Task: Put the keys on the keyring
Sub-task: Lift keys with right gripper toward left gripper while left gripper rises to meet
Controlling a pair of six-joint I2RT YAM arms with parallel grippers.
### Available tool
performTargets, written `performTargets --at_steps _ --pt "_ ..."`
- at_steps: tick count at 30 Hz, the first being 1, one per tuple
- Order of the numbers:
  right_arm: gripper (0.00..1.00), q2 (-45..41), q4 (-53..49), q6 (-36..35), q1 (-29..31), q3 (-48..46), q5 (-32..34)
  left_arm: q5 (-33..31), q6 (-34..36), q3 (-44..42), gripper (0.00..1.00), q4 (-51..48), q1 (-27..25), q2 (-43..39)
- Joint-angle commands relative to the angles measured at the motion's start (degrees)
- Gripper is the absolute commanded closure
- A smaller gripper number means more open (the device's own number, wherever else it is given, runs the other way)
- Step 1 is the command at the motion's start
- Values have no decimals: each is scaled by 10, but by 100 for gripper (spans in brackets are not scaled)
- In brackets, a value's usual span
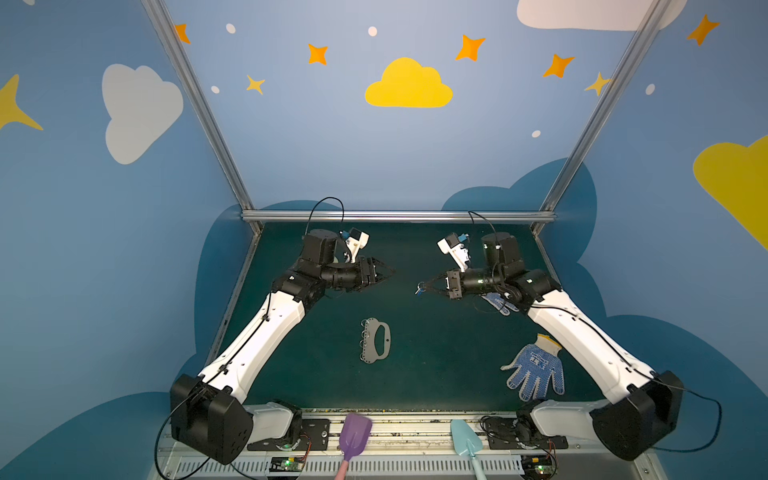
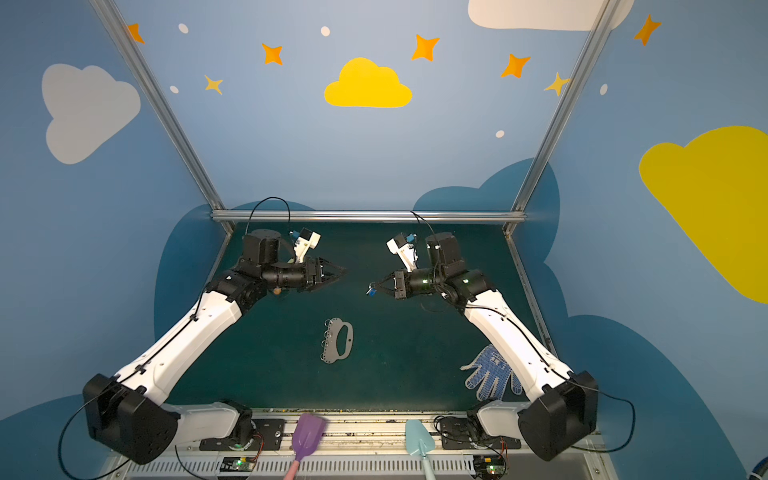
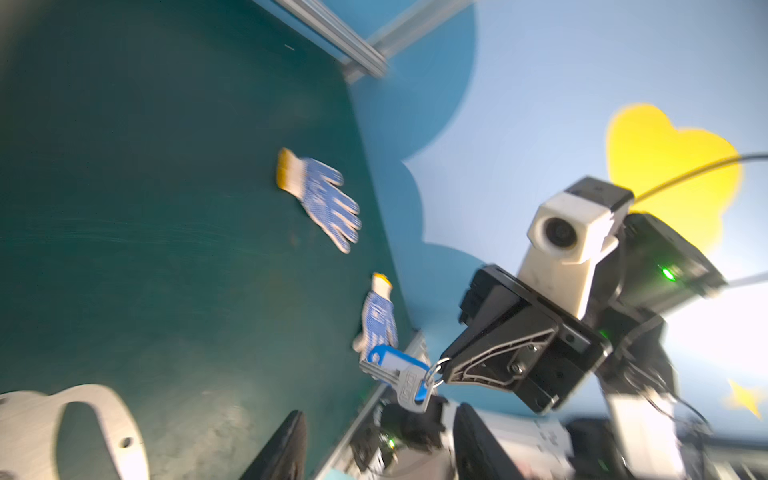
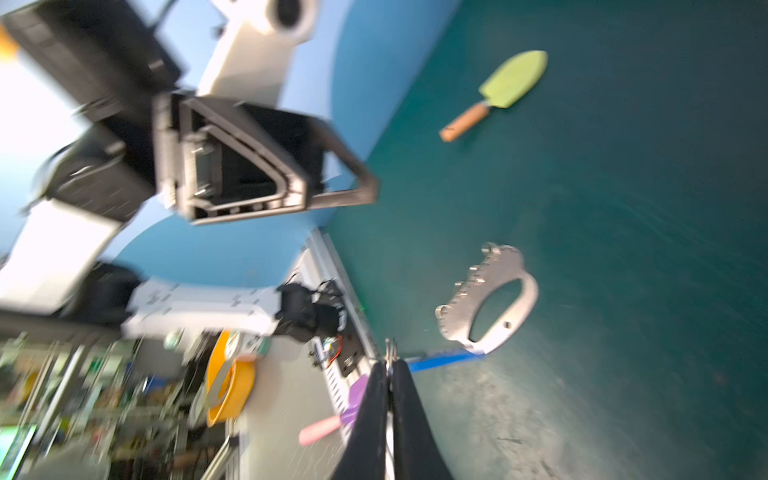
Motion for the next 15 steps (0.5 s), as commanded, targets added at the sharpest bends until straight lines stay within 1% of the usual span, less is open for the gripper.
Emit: performTargets --at_steps 1,5,9,11,13,15 --pt "93 -14 -1 -31 6 21 -93 110 27 11 46 21 -2 -27" --pt "93 -17 9 -24 12 36 -142 139 15 4 44 49 -17 -40" --pt "93 -24 41 0 13 35 -163 158 10 5 47 60 -37 -46" --pt "93 -26 56 11 13 35 -169 165 5 7 47 65 -44 -45" --pt "92 -28 62 15 13 35 -165 156 11 9 46 59 -54 -45" --pt "92 -32 61 12 13 35 -153 146 24 17 50 40 -61 -44"
